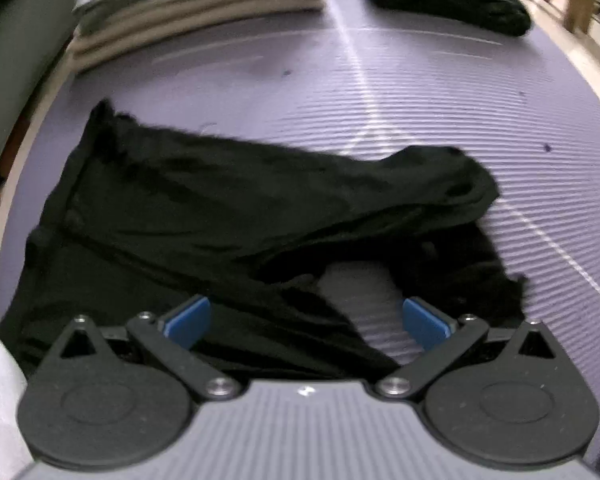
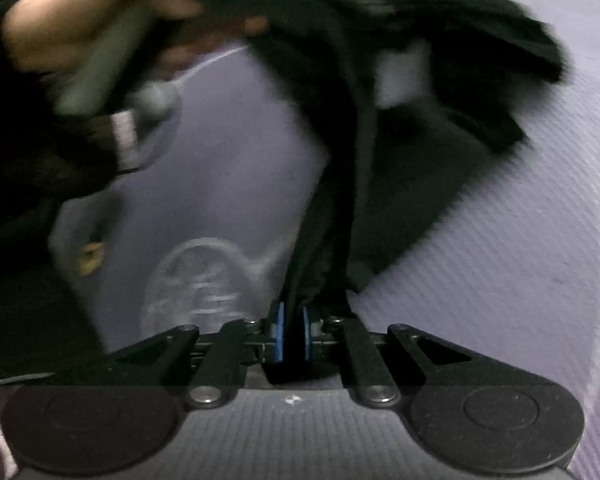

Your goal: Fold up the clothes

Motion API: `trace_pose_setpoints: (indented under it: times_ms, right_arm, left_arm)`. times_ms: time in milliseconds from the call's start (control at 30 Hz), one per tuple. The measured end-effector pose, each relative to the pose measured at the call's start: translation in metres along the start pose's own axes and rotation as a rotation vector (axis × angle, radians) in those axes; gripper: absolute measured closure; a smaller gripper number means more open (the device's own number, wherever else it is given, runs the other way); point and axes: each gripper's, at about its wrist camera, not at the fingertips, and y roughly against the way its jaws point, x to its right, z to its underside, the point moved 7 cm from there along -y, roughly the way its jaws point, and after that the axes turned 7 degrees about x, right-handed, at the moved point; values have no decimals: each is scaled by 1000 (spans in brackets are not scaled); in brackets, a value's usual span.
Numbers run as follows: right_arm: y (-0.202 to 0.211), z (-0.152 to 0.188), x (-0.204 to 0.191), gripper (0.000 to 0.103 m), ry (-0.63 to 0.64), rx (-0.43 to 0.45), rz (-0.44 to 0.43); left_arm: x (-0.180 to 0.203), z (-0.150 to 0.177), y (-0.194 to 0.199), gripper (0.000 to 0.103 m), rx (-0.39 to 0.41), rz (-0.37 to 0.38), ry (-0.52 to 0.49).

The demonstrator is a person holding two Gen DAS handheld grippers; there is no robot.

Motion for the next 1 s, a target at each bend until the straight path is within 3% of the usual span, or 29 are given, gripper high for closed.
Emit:
trace_pose_setpoints:
  times_ms: [33, 67, 133, 267, 333, 500, 800, 833, 867, 900, 1000]
  right_arm:
    - [-4, -4, -3, 86, -5, -13, -15]
    - [-7, -10, -1, 73, -21, -13, -8]
    - [-6, -18, 5, 61, -51, 12, 22]
    - [13, -41, 35, 61, -100, 147, 165]
    - [24, -57, 55, 61, -130, 231, 281]
    - [34, -88, 85, 61, -165, 343, 444]
    - [3, -110, 107, 59, -93, 330, 536]
    - [1, -111, 104, 65, -51, 324, 548]
    - [1, -112, 101, 83, -5, 315, 553]
    - [0, -113, 100, 90, 30, 304, 557]
    - [3, -114, 103, 95, 110, 249, 636]
  left_arm:
    - [-3, 1, -2, 0, -9, -5, 12]
    - [-6, 2, -4, 0, -19, -10, 24]
    - [-12, 4, -7, 0, -33, -16, 56]
    - [-18, 3, -7, 0, -33, -7, 93]
    - [-17, 1, -6, 0, -24, -3, 93]
    - [-13, -2, -5, 0, -20, 29, 109]
    - [-14, 4, -10, 0, -44, 64, 99]
    - [-15, 6, -11, 0, -53, 65, 103]
    - [-16, 8, -13, 0, -62, 65, 109]
    - [-17, 9, -14, 0, -71, 63, 113]
    - [-19, 12, -17, 0, -90, 56, 123]
